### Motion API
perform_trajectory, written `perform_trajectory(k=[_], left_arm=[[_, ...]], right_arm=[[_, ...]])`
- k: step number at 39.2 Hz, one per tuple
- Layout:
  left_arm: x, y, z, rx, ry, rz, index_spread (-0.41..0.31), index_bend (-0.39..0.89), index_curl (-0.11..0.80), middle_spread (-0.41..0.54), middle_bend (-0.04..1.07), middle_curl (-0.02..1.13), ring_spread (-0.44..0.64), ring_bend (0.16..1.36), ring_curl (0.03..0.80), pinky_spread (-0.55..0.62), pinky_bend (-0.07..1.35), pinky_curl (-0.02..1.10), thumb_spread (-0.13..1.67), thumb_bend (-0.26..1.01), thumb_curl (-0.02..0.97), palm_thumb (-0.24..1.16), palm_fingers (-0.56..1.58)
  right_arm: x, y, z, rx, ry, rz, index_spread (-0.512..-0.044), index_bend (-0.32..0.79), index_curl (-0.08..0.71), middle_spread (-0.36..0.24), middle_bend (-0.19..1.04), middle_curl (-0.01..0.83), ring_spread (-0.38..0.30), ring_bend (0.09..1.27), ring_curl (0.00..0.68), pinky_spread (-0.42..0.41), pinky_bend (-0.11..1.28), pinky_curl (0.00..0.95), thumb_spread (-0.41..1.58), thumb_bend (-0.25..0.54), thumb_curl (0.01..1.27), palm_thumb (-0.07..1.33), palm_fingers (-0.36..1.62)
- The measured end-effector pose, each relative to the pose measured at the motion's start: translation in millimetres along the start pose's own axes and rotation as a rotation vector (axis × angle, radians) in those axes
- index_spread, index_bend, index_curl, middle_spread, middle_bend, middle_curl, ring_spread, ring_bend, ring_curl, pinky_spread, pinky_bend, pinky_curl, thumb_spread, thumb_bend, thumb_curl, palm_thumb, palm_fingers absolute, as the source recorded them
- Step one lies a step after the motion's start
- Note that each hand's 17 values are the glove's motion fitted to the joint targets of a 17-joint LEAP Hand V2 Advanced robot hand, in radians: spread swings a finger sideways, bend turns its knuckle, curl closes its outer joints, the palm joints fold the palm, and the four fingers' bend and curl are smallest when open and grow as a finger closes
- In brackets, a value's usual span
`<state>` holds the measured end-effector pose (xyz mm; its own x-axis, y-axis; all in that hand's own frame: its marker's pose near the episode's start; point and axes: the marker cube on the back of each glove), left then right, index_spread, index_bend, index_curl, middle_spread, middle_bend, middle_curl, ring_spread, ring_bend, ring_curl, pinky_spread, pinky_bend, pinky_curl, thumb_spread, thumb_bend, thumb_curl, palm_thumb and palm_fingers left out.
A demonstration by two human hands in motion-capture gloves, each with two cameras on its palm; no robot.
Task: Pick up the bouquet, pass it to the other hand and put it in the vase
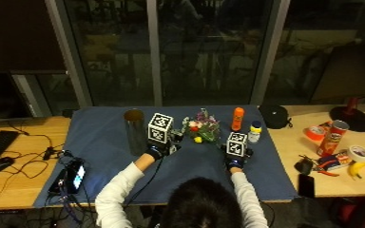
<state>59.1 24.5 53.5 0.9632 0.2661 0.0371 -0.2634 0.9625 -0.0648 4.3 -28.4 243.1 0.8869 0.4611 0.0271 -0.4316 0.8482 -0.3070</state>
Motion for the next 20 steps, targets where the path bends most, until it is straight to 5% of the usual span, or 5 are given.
perform_trajectory(k=[4,10,17,20], left_arm=[[-6.4,0.6,2.7,-0.007,0.005,-0.013,-0.074,0.21,0.416,0.081,0.16,0.31,0.18,0.37,0.292,0.3,0.18,0.31,1.17,-0.02,0.281,0.29,0.48],[-15.9,-2.7,4.8,-0.021,0.058,-0.018,-0.076,0.21,0.425,0.079,0.17,0.32,0.18,0.36,0.293,0.3,0.18,0.3,1.17,-0.02,0.281,0.29,0.49],[-26.7,-18.9,-10.2,0.151,0.306,-0.007,-0.076,0.21,0.432,0.078,0.17,0.32,0.19,0.35,0.297,0.29,0.18,0.3,1.18,-0.02,0.281,0.3,0.49],[-30.7,-28.9,-21.6,0.215,0.442,-0.027,-0.077,0.23,0.442,0.096,0.15,0.32,0.22,0.32,0.292,0.3,0.18,0.3,1.18,-0.01,0.285,0.32,0.45]], right_arm=[[1.4,-2.1,-3.2,0.111,-0.076,0.02,-0.223,0.32,0.258,-0.166,0.45,0.473,-0.223,0.69,0.413,-0.253,0.51,0.333,0.98,0.142,0.38,0.87,1.35],[12.6,-18.2,-17.6,0.39,-0.446,0.037,-0.226,0.28,0.309,-0.181,0.62,0.54,-0.215,0.82,0.465,-0.29,0.56,0.362,1.01,0.107,0.37,0.88,1.55],[12.3,6.7,-50.5,0.3,-0.869,0.053,-0.219,0.47,0.402,-0.176,0.74,0.591,-0.203,0.88,0.505,-0.276,0.58,0.397,0.94,0.021,0.36,0.85,1.54],[10.3,15.8,-80.6,0.402,-0.963,-0.004,-0.216,0.52,0.435,-0.175,0.76,0.603,-0.195,0.9,0.517,-0.274,0.6,0.412,0.92,0.041,0.39,0.93,1.51]])
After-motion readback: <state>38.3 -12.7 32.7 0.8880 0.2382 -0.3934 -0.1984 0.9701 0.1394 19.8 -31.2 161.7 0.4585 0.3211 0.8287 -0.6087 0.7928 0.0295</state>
